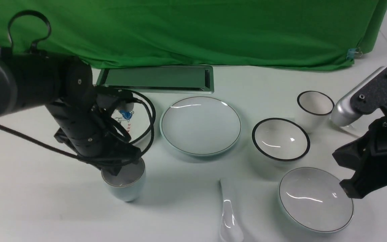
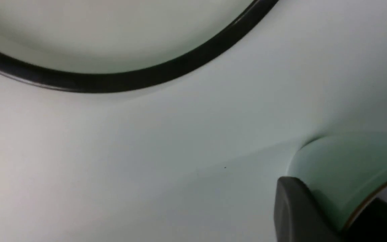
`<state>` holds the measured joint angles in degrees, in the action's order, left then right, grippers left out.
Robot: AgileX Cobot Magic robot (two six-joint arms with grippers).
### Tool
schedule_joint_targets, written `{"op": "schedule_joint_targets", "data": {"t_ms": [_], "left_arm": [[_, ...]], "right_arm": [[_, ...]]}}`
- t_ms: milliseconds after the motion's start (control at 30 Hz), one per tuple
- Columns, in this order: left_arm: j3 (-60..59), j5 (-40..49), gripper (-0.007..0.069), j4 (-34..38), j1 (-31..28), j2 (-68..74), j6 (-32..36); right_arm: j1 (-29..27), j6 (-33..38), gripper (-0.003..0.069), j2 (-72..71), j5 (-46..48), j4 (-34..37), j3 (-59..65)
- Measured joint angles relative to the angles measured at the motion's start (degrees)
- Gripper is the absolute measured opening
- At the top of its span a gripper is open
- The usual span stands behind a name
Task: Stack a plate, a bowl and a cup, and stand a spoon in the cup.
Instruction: Use the right arm to grab a blue rice bowl
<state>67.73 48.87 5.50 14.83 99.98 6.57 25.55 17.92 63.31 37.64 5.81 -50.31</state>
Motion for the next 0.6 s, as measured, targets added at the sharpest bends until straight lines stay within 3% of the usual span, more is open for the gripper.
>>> {"op": "schedule_joint_targets", "data": {"t_ms": [67, 333, 600], "left_arm": [[1.5, 0.1, -0.0001, -0.1, 0.0, -0.7, 0.3], [11.9, 7.9, -0.0004, -0.1, 0.0, -3.3, 2.6], [1.0, 8.1, -0.0004, -0.1, 0.0, -3.3, 2.7]], "right_arm": [[0.0, 0.0, 0.0034, 0.0, -0.7, -0.1, 0.0], [0.0, -0.5, 0.0038, 0.0, -1.0, -0.1, 0.0], [0.0, -3.3, 0.0042, 0.7, 7.4, -0.6, 0.0]]}}
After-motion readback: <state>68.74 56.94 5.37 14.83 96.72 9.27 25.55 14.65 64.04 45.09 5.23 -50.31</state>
